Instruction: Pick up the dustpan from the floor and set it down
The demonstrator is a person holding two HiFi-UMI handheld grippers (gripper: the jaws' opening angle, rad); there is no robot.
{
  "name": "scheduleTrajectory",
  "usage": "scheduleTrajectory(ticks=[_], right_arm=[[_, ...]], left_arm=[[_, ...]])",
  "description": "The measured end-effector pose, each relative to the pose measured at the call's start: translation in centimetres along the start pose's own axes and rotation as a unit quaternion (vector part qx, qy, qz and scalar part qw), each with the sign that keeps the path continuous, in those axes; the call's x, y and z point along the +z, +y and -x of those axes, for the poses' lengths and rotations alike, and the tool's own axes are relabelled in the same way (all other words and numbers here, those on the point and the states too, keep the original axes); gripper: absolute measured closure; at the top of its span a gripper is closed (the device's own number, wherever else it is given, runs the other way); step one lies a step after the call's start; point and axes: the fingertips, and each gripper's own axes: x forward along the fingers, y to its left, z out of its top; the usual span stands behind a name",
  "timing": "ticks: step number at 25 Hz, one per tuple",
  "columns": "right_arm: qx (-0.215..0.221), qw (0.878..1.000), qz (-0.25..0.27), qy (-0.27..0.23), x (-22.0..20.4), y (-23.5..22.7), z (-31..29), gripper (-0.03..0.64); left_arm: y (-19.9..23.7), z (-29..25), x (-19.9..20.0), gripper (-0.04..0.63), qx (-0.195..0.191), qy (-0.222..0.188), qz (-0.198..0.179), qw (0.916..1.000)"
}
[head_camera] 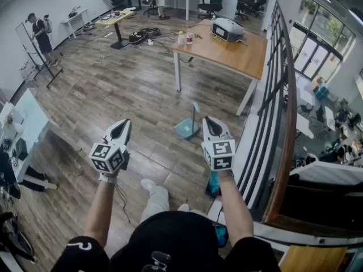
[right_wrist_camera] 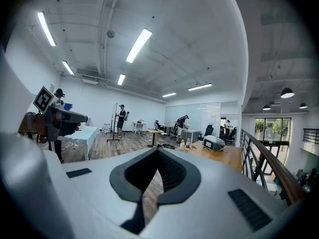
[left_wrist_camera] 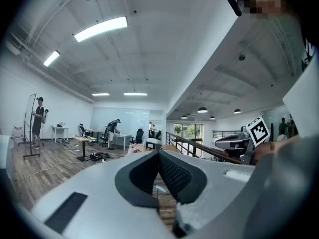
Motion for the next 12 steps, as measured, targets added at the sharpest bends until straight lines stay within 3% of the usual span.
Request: scheduleTrajectory(ticks=[12], right_arm=[[-0.011,1.0,-0.005,-0.008,-0.4,-0.7,-0.4,0.62]], left_arm=[[-0.2,-1.2,-0.6,0.601,-0.01,0.002,0.003,0.9999]])
